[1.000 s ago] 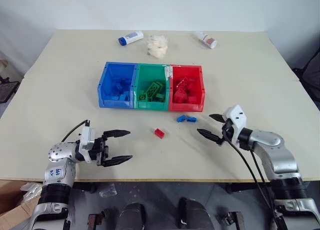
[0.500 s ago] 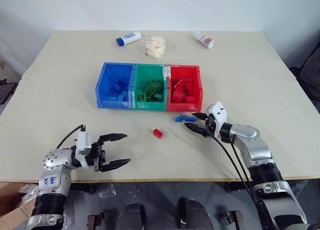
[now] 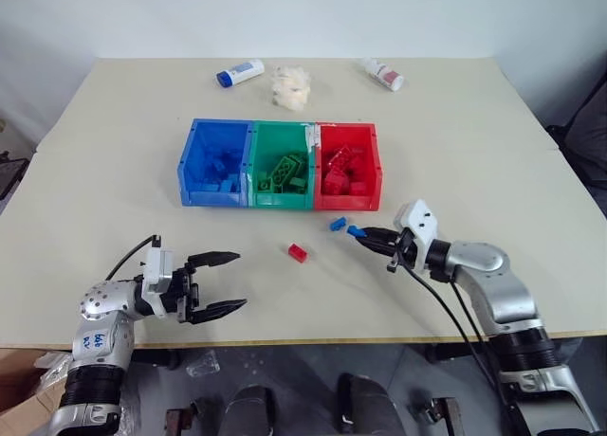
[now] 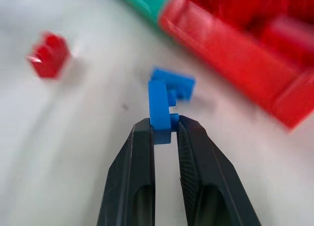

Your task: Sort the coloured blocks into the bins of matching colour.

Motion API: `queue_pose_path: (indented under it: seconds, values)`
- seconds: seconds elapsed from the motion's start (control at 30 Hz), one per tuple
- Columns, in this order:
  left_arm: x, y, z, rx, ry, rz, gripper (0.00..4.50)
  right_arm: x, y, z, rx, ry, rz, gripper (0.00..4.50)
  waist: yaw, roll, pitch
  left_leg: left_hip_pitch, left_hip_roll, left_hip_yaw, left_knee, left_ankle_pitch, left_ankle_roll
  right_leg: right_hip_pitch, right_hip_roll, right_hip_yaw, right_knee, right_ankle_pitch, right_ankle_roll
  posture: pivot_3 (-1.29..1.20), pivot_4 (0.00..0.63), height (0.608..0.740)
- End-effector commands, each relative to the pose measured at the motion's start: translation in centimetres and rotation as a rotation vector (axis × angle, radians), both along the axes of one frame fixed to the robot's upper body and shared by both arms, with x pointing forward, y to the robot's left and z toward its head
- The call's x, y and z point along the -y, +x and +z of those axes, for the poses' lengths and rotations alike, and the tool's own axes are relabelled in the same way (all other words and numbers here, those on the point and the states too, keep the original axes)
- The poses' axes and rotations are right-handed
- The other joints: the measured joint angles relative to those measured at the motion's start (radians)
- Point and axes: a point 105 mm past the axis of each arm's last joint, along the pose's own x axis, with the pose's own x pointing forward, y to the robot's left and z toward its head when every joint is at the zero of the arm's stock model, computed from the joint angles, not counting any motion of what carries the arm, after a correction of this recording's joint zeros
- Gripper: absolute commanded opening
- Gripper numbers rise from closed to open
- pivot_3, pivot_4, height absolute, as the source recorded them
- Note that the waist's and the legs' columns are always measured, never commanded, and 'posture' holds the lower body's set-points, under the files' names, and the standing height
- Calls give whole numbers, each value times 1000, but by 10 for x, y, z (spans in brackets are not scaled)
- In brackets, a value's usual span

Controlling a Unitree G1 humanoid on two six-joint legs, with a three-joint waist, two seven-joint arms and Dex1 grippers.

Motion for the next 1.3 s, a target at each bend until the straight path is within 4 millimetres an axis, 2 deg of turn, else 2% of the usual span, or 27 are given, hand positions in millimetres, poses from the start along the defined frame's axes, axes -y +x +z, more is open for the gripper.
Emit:
queue_pose_path:
  seconds: [0.03,0.2,0.3,0.53,0.6,0.77,0.87,0.97,1.07,1.17,1.3]
  values:
    - [-7,1,4,18,0,4,4500,1,-15,18,19,-28,52,285,0,0,0,0,0,0,0,0,0,0,0,0,0,0,0,0,150,740]
    - [-13,-1,5,23,3,9,4500,-8,-25,24,11,-83,129,285,0,0,0,0,0,0,-1,0,0,0,0,0,-1,0,0,0,150,740]
    - [-15,-2,6,33,-2,18,4500,-26,-21,32,30,-72,177,285,-6,0,0,0,0,0,-1,0,0,0,0,0,-1,0,0,0,150,740]
    - [-20,-5,14,69,-37,78,4500,-105,16,63,158,2,306,285,-11,0,0,0,2,1,-1,0,-1,-2,1,0,1,0,-1,0,150,740]
    - [-23,-3,20,94,-66,129,4500,-134,27,77,206,43,337,285,-9,0,0,0,2,1,-1,0,-1,-2,1,0,1,0,-1,0,150,740]
    - [-33,-3,28,119,-100,237,4500,-190,50,110,300,184,300,285,-16,0,0,-1,2,1,-1,0,-1,-2,1,0,2,0,-1,0,150,740]
    - [-32,-8,27,118,-94,242,4500,-209,61,126,327,289,210,1318,-23,0,0,0,2,1,-1,0,-1,-2,1,0,2,0,-1,0,150,740]
    - [-30,-9,27,118,-92,246,4500,-215,63,127,330,339,185,2385,-26,0,0,0,2,1,-2,0,-1,-2,1,0,1,0,-1,0,150,740]
    - [-30,-9,27,117,-89,248,4500,-210,63,114,320,315,208,3398,-29,0,0,0,2,1,-2,0,-1,-2,1,0,1,0,-1,0,150,740]
    - [-27,-8,25,108,-82,229,4500,-191,56,97,319,266,297,4483,-29,0,0,0,2,1,-2,0,-2,-2,1,0,1,0,-1,0,150,740]
    - [-23,-3,25,102,-82,200,4500,-165,47,84,300,228,365,4483,-30,0,0,0,2,1,-2,0,-2,-2,1,0,1,0,-1,0,150,740]
